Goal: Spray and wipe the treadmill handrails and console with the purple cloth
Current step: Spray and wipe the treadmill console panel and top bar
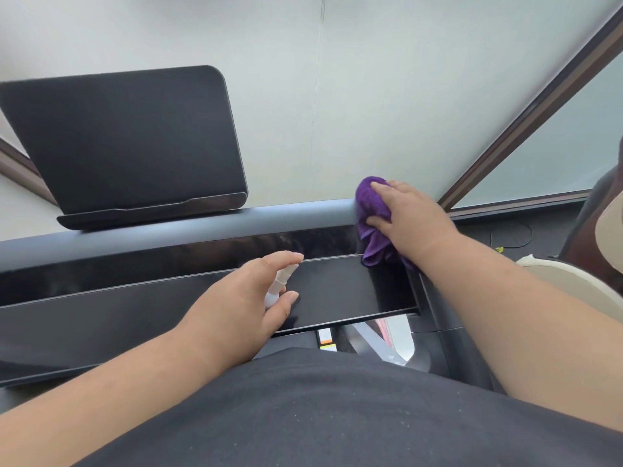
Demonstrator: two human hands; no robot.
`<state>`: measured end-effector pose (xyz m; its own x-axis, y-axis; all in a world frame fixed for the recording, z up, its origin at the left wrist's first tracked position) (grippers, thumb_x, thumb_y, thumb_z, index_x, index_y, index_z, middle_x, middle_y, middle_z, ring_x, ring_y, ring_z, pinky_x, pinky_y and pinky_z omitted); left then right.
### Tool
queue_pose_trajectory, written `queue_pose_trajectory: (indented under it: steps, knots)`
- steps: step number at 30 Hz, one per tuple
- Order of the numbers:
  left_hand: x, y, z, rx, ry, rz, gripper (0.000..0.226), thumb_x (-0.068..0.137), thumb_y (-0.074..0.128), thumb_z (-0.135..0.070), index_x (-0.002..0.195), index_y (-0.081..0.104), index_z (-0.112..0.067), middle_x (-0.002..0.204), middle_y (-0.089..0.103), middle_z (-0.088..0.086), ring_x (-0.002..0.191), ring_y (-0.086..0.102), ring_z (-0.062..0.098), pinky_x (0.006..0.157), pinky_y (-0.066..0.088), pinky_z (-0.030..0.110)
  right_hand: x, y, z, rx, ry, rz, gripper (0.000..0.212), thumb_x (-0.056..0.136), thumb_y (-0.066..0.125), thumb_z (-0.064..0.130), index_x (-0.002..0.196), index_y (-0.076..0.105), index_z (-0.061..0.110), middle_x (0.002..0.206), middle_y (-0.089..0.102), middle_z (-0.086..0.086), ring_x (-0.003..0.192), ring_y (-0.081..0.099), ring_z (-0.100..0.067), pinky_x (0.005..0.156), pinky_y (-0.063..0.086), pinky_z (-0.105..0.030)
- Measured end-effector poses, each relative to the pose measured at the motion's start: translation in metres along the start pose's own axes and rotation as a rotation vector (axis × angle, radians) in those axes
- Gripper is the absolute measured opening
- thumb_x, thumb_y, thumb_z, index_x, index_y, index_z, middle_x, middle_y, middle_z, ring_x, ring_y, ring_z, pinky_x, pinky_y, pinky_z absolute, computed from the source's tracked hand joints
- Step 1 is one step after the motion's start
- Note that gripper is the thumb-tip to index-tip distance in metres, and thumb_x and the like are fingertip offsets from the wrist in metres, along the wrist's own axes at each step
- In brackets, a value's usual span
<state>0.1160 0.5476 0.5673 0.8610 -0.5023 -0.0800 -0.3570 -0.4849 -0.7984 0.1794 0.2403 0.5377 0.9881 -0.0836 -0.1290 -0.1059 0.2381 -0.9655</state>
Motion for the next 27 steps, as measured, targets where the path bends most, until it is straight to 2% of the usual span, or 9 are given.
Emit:
queue_pose_trajectory:
  steps: [2, 5, 8, 9, 11, 14, 19, 22, 27]
  knots:
    - [-0.003, -0.001, 0.002, -0.008, -0.006, -0.013, 0.052, 0.087, 0.052, -0.051, 0.130, 0.026, -0.063, 0.096, 0.051, -0.033, 0.090, 0.055, -0.006, 0.072, 0.038, 0.010, 0.000, -0.002, 0.000, 0.066, 0.035, -0.045, 0.061, 0.094, 0.059, 0.044, 0.149, 0.040, 0.025, 0.151, 0.044, -0.006, 0.138, 0.039, -0.025, 0.114, 0.031, -0.039]
    - [-0.006, -0.002, 0.006, -0.008, -0.019, -0.014, 0.052, 0.087, 0.052, -0.052, 0.131, 0.027, -0.063, 0.098, 0.054, -0.029, 0.087, 0.055, -0.004, 0.074, 0.038, 0.014, 0.002, -0.004, 0.020, 0.314, 0.071, -0.181, 0.050, 0.096, 0.056, 0.038, 0.143, 0.048, 0.022, 0.138, 0.056, -0.004, 0.128, 0.048, -0.025, 0.109, 0.037, -0.038]
    - [-0.008, -0.004, 0.006, -0.005, -0.013, -0.021, 0.051, 0.087, 0.051, -0.053, 0.130, 0.028, -0.065, 0.098, 0.053, -0.033, 0.092, 0.053, -0.009, 0.072, 0.036, 0.010, -0.001, 0.002, 0.071, 0.530, -0.041, -0.182, 0.052, 0.095, 0.060, 0.032, 0.144, 0.048, 0.021, 0.141, 0.054, -0.002, 0.131, 0.046, -0.020, 0.113, 0.031, -0.034]
    - [-0.008, -0.004, 0.005, -0.005, -0.011, -0.022, 0.051, 0.087, 0.052, -0.053, 0.130, 0.028, -0.065, 0.097, 0.052, -0.034, 0.092, 0.052, -0.011, 0.072, 0.036, 0.009, -0.003, 0.008, 0.091, 0.503, -0.136, -0.139, 0.055, 0.095, 0.061, 0.033, 0.146, 0.046, 0.020, 0.145, 0.051, -0.004, 0.134, 0.043, -0.020, 0.115, 0.027, -0.032]
    - [-0.007, -0.005, 0.004, 0.003, 0.000, -0.029, 0.050, 0.087, 0.052, -0.053, 0.130, 0.029, -0.066, 0.097, 0.050, -0.039, 0.094, 0.050, -0.016, 0.071, 0.036, 0.007, -0.007, 0.026, 0.125, 0.248, -0.325, -0.030, 0.061, 0.095, 0.058, 0.042, 0.150, 0.038, 0.025, 0.156, 0.038, -0.006, 0.144, 0.029, -0.023, 0.120, 0.016, -0.036]
    - [-0.005, -0.004, 0.000, 0.023, 0.019, -0.022, 0.054, 0.087, 0.053, -0.053, 0.127, 0.024, -0.073, 0.098, 0.044, -0.046, 0.095, 0.047, -0.023, 0.072, 0.035, 0.004, -0.008, 0.045, 0.134, -0.052, -0.378, 0.031, 0.067, 0.095, 0.049, 0.047, 0.155, 0.020, 0.037, 0.165, 0.012, -0.004, 0.151, 0.009, -0.026, 0.122, 0.004, -0.046]
    - [0.000, -0.001, -0.005, -0.003, 0.022, -0.010, 0.052, 0.086, 0.053, -0.054, 0.126, 0.026, -0.073, 0.097, 0.050, -0.039, 0.096, 0.050, -0.017, 0.071, 0.036, 0.007, 0.000, 0.030, 0.089, -0.064, -0.260, 0.023, 0.077, 0.092, 0.060, 0.048, 0.156, 0.020, 0.034, 0.164, 0.019, -0.004, 0.148, 0.020, -0.024, 0.121, 0.013, -0.041]
    - [0.004, 0.003, -0.009, -0.004, 0.034, 0.007, 0.050, 0.087, 0.052, -0.053, 0.129, 0.027, -0.067, 0.097, 0.049, -0.039, 0.096, 0.049, -0.017, 0.071, 0.036, 0.007, -0.001, 0.010, 0.039, -0.066, -0.088, 0.021, 0.077, 0.090, 0.063, 0.049, 0.155, 0.024, 0.032, 0.162, 0.025, -0.004, 0.145, 0.027, -0.025, 0.117, 0.020, -0.037]
    - [0.007, 0.007, -0.012, -0.001, 0.055, 0.027, 0.051, 0.088, 0.051, -0.053, 0.130, 0.026, -0.064, 0.098, 0.049, -0.039, 0.096, 0.050, -0.015, 0.071, 0.035, 0.007, -0.021, -0.003, -0.026, 0.052, 0.212, 0.000, 0.073, 0.091, 0.064, 0.044, 0.153, 0.031, 0.026, 0.152, 0.039, -0.008, 0.135, 0.041, -0.030, 0.112, 0.035, -0.040]
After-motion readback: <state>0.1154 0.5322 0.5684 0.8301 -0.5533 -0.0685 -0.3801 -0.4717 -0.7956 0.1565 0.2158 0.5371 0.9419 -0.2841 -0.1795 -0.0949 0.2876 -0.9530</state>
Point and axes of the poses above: each hand's wrist, its own x-axis towards the middle knuckle, its own y-axis out of the palm, z = x × y, the point moved 2 cm from there along x, towards the middle knuckle
